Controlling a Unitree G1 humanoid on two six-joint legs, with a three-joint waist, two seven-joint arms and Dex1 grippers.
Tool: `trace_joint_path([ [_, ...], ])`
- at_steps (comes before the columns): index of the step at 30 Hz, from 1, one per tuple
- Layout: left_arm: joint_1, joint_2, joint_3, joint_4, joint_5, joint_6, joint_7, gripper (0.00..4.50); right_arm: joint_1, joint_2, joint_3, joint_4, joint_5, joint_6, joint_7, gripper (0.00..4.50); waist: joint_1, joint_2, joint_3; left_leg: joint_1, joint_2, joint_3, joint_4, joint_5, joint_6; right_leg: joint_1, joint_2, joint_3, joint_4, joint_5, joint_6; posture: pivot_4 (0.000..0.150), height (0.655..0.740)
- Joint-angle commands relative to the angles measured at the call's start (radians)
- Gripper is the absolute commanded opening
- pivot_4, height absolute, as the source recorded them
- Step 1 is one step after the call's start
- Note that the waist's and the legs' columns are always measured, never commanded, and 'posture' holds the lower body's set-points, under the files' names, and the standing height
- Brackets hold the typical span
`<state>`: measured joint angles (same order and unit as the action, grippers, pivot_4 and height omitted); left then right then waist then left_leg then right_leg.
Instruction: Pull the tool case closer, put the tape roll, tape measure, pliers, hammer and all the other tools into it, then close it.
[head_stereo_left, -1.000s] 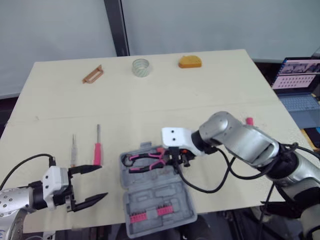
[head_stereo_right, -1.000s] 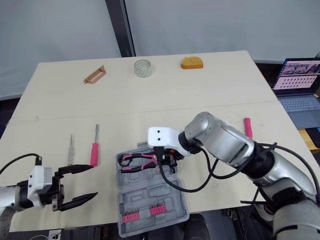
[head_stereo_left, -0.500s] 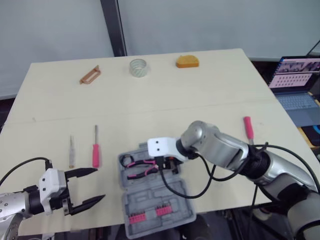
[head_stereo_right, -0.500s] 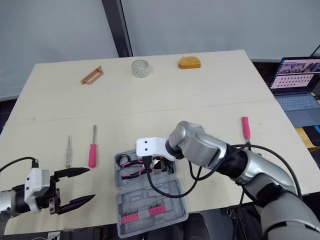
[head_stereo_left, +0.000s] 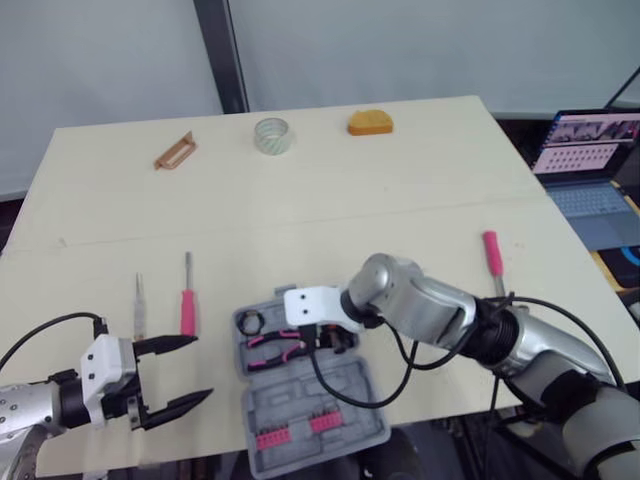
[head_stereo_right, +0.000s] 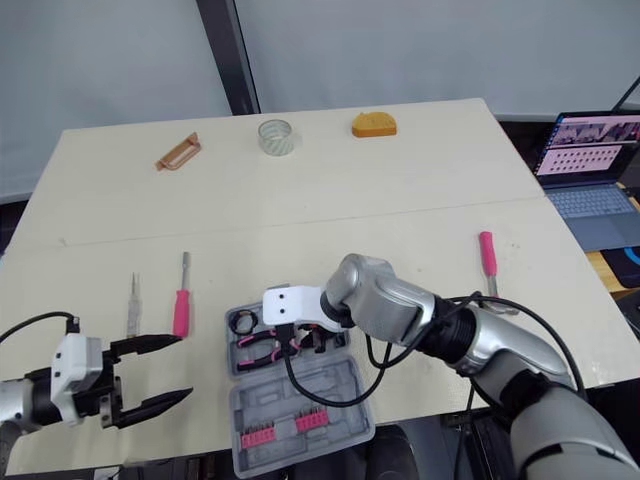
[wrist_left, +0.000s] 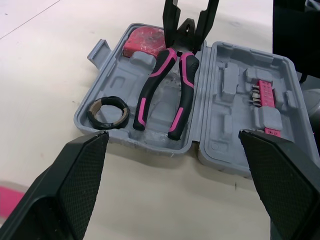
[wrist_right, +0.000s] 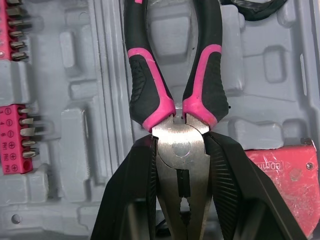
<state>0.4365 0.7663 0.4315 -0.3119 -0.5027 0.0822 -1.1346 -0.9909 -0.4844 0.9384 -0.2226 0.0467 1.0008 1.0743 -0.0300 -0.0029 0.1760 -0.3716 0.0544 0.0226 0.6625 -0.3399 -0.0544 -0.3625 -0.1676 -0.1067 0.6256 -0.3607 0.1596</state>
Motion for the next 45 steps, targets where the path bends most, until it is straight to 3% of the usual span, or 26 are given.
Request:
trace_joint_path([
  [1, 0.007, 0.007, 0.027, -0.032, -0.007, -0.007, 0.001, 4.50, -0.002, 0.018, -0.005, -0.006, -0.013, -0.027, -0.001, 0.96, 0.000, 0.000, 0.000, 0.000, 0.000, 0.000, 0.000, 0.000, 0.000, 0.000, 0.000, 0.000, 0.000, 0.000, 0.000, 0.150, 0.7349],
  [18, 0.023, -0.004, 0.023, -0.037, -0.001, -0.022, 0.011, 4.50, 0.021, 0.051, -0.001, 0.054, -0.053, -0.084, 0.020, 0.96, 0.000, 0.000, 0.000, 0.000, 0.000, 0.000, 0.000, 0.000, 0.000, 0.000, 0.000, 0.000, 0.000, 0.000, 0.000, 0.150, 0.7349],
  [25, 0.026, -0.006, 0.019, -0.028, 0.002, -0.035, 0.007, 4.50, 0.026, 0.051, -0.027, 0.042, -0.043, -0.087, 0.028, 4.32, 0.000, 0.000, 0.000, 0.000, 0.000, 0.000, 0.000, 0.000, 0.000, 0.000, 0.000, 0.000, 0.000, 0.000, 0.000, 0.150, 0.7349],
  [30, 0.023, -0.009, 0.014, -0.017, 0.006, -0.048, 0.005, 4.50, 0.024, 0.038, -0.130, -0.001, 0.015, -0.040, 0.042, 4.47, 0.000, 0.000, 0.000, 0.000, 0.000, 0.000, 0.000, 0.000, 0.000, 0.000, 0.000, 0.000, 0.000, 0.000, 0.000, 0.150, 0.7349],
  [34, 0.019, -0.014, 0.011, -0.011, 0.007, -0.059, 0.006, 4.50, 0.137, 0.048, -0.277, -0.023, 0.089, -0.103, 0.005, 4.47, 0.003, -0.002, -0.001, 0.000, 0.000, 0.000, 0.000, 0.000, 0.000, 0.001, 0.000, 0.000, 0.000, 0.000, 0.000, 0.150, 0.7349],
  [37, 0.015, -0.017, 0.006, -0.006, 0.009, -0.064, 0.007, 4.50, 0.235, 0.051, -0.346, -0.012, 0.108, -0.169, -0.022, 3.62, 0.002, -0.003, -0.002, 0.000, 0.000, 0.000, 0.000, 0.000, 0.000, 0.001, 0.000, 0.000, 0.000, 0.000, 0.000, 0.150, 0.7349],
  [44, -0.003, -0.017, -0.015, 0.000, 0.014, -0.072, 0.000, 4.50, 0.436, 0.178, -0.504, 0.070, 0.187, -0.359, -0.114, 0.08, 0.002, -0.003, -0.002, 0.001, 0.000, 0.000, 0.000, 0.000, 0.000, 0.001, 0.000, 0.000, 0.000, 0.000, 0.000, 0.150, 0.7349],
  [45, -0.009, -0.016, -0.020, 0.001, 0.015, -0.072, 0.001, 4.50, 0.460, 0.180, -0.504, 0.080, 0.185, -0.398, -0.103, 0.03, 0.002, -0.003, -0.001, 0.001, 0.000, 0.000, -0.001, 0.000, 0.000, 0.001, 0.000, 0.000, 0.000, 0.000, 0.000, 0.150, 0.7349],
])
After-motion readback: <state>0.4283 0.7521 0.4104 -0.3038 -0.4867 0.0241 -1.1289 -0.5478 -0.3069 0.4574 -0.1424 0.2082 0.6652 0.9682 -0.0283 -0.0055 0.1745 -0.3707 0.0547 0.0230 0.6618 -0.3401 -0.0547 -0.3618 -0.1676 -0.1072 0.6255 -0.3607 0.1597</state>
